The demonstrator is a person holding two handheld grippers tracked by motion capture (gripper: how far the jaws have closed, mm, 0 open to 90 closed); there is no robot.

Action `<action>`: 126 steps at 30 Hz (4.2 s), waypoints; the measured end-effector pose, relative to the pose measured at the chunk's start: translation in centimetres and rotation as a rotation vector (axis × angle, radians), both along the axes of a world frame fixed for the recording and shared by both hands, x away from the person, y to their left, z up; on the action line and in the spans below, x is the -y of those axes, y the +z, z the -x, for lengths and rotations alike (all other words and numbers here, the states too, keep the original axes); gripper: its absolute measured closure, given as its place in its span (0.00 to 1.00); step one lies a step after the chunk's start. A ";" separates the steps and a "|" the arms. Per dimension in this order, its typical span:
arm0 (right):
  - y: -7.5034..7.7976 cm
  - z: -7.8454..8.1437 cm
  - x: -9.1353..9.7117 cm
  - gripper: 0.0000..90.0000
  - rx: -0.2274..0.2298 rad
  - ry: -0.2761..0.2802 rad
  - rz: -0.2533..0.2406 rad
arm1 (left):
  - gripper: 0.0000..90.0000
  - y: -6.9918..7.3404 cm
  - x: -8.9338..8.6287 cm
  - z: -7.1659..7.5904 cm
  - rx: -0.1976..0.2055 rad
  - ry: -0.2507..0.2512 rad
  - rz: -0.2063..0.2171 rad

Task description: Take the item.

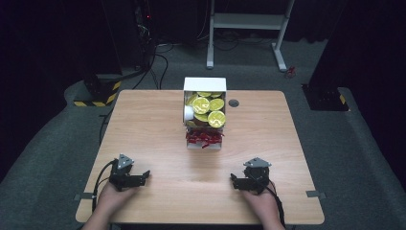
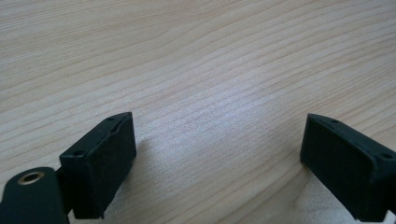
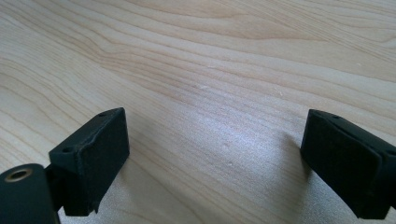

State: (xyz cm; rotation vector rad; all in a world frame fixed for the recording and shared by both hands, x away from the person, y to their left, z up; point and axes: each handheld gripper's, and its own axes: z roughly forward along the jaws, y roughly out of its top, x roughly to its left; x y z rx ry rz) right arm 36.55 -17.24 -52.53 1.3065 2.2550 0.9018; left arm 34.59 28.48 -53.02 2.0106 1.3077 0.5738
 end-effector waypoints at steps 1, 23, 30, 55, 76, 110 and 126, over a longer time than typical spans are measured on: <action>0.0 0.0 0.0 0.09 0.000 0.000 0.000 | 0.12 0.0 0.0 0.0 0.000 0.000 0.000; 1.4 0.9 -0.4 0.16 0.096 0.040 -0.004 | 0.12 0.0 0.0 0.0 0.000 -0.002 0.001; 1.8 1.1 -0.3 0.17 0.118 0.052 -0.028 | 0.12 0.0 0.0 0.0 0.000 -0.003 0.001; 4.1 2.0 -1.0 0.18 0.193 0.106 -0.101 | 0.12 0.0 -0.1 0.0 -0.002 -0.008 -0.004; 5.9 1.9 -1.8 0.18 0.212 0.169 -0.130 | 0.12 0.0 -0.1 0.0 -0.003 -0.007 -0.005; 10.2 1.3 -2.5 0.19 0.333 0.172 -0.169 | 0.12 0.0 -0.1 0.0 -0.002 -0.009 -0.010; 12.3 1.1 -3.5 0.16 0.374 0.164 -0.175 | 0.12 0.0 -0.1 0.0 0.000 -0.009 -0.008</action>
